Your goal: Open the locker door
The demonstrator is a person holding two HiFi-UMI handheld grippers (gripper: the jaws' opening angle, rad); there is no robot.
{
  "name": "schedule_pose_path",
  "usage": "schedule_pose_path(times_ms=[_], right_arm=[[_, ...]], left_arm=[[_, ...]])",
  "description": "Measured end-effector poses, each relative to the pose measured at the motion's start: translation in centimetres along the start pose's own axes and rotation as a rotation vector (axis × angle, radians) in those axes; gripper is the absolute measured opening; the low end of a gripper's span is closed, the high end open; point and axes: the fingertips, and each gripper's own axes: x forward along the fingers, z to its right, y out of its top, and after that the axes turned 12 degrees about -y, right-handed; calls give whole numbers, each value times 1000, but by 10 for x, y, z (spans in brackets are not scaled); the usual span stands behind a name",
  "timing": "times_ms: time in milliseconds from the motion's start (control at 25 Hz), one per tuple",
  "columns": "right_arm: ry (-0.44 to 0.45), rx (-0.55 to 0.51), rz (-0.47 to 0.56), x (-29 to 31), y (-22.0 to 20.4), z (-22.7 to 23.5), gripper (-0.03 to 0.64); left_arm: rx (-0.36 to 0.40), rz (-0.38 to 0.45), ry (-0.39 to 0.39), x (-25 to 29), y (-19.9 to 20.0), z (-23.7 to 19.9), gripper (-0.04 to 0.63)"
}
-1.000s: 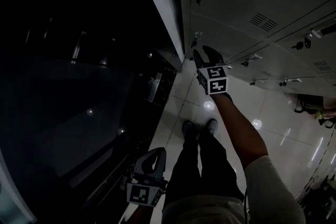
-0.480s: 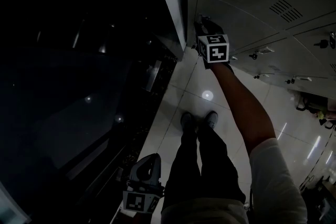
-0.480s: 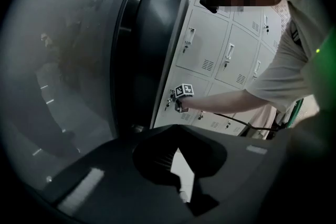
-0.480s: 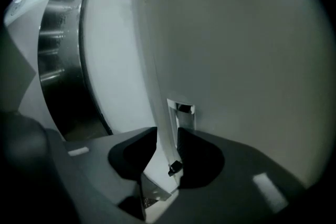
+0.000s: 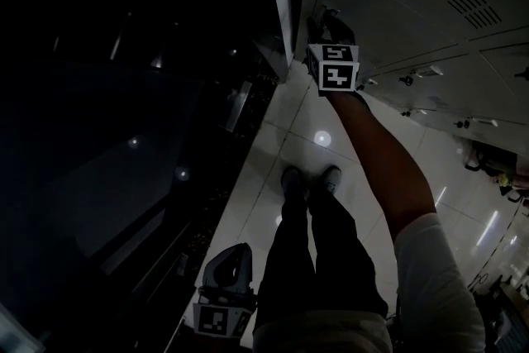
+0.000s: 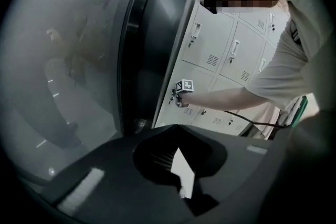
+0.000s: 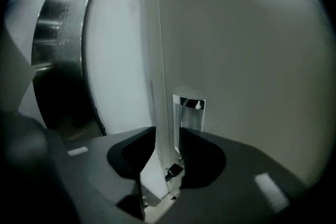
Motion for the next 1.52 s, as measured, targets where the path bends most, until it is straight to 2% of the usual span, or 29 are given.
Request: schedule_pose_path(times_ms=[80,160,480,640,720,960,1080,1240,1400,1520], right_arm=[[-16,-11,15,-3,4,0,134],[-37,6,35,-7,9,2,170],[-25,29,-10,4,7,-12,236],[-11,-3,-26,-2,7,-17,228],[-10,-21,-22,-13,2,-21,188],[-65,-2,18,-69,-30,-33,166],[-92,70,19,-99,-48,-27,121],[-99,145,13,-130,-69,-18,153],[-133,134,16,-163,-99,0,203],[-152,107,15,-189,-118,16,188]], left_arm=[[-2,1,-1,0,-2,-1,100],[2,9,-3,0,-3,-3,100],[1,18,-14,-1,-4,-3,107],[-12,24,-10,0,-5,-5,107],[-12,29,-13,3,-4,-3,107],[-6,36,-29,16,-4,0,110],[0,31,-30,19,-6,0,114],[-1,32,-25,20,-11,-3,115],[-1,42,-33,23,-4,-1,117],[8,49,-44,28,11,5,117]])
